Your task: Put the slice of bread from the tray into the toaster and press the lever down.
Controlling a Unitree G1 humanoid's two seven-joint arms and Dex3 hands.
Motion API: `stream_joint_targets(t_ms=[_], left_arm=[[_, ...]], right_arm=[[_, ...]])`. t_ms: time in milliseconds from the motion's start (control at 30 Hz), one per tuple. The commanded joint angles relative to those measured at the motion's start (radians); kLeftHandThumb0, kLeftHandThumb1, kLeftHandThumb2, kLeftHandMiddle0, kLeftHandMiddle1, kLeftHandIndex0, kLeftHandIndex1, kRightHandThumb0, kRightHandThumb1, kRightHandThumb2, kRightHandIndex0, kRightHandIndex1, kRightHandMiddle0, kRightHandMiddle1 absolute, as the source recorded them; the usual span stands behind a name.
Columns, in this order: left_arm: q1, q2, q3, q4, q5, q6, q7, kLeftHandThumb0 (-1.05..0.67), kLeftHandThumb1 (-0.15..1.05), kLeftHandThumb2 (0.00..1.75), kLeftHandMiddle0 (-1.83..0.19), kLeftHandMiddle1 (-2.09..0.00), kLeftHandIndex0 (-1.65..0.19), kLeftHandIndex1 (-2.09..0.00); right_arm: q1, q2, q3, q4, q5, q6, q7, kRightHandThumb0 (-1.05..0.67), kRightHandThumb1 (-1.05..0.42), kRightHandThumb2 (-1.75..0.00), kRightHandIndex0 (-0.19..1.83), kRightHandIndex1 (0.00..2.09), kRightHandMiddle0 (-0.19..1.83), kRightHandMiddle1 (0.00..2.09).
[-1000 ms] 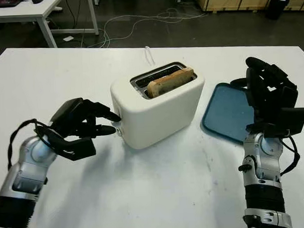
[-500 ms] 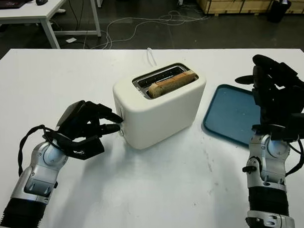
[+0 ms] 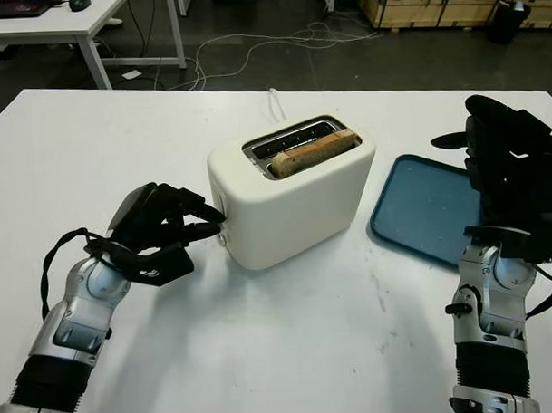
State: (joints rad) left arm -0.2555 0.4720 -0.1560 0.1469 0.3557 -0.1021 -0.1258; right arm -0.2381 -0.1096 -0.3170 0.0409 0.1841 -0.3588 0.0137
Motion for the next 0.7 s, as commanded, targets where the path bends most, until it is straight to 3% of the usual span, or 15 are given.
stream_joint_targets(t_ms=[0,133,167,333,500,567,667], left_arm=[[0.046,-0.065,-0.145,0.105,0.111,0.146,-0.067,-0.62,0.84,0.04,-1.24,-0.38,-1.26,-0.04],[-0.007,-0.081,-0.2,0.177,0.134,0.275,-0.112,-0.54,0.78,0.02,-1.51,-0.37,-1.35,-0.06],[-0.024,-0.084,-0.215,0.203,0.138,0.296,-0.125,-0.52,0.77,0.01,-1.54,-0.42,-1.36,-0.06],[-0.083,-0.092,-0.264,0.275,0.146,0.361,-0.192,-0.52,0.75,0.01,-1.57,-0.23,-1.36,-0.02],[-0.084,-0.076,-0.268,0.209,0.134,0.375,-0.216,-0.55,0.75,0.01,-1.57,-0.22,-1.34,-0.01],[-0.072,-0.067,-0.262,0.17,0.124,0.354,-0.207,-0.58,0.74,0.01,-1.57,-0.43,-1.36,-0.01],[-0.053,-0.048,-0.248,0.099,0.092,0.337,-0.218,-0.61,0.75,0.01,-1.56,-0.55,-1.35,0.0]], right_arm=[[0.018,-0.014,-0.007,-0.034,0.002,-0.021,0.003,-0.51,-0.92,-0.08,1.09,0.86,1.28,0.06],[0.028,-0.018,-0.007,-0.052,-0.003,-0.013,-0.001,-0.53,-0.92,-0.07,1.09,0.87,1.29,0.06],[0.028,-0.019,-0.006,-0.05,-0.004,-0.014,-0.001,-0.53,-0.92,-0.07,1.09,0.87,1.29,0.05],[0.021,-0.021,-0.002,-0.036,-0.009,-0.024,0.002,-0.54,-0.92,-0.06,1.09,0.86,1.3,0.04],[0.02,-0.018,0.001,-0.037,-0.011,-0.028,0.002,-0.54,-0.92,-0.05,1.1,0.86,1.31,0.04],[0.021,-0.017,0.003,-0.041,-0.01,-0.028,0.003,-0.54,-0.92,-0.05,1.1,0.86,1.31,0.03],[0.021,-0.013,0.004,-0.045,-0.008,-0.03,0.002,-0.53,-0.92,-0.05,1.1,0.85,1.31,0.03]])
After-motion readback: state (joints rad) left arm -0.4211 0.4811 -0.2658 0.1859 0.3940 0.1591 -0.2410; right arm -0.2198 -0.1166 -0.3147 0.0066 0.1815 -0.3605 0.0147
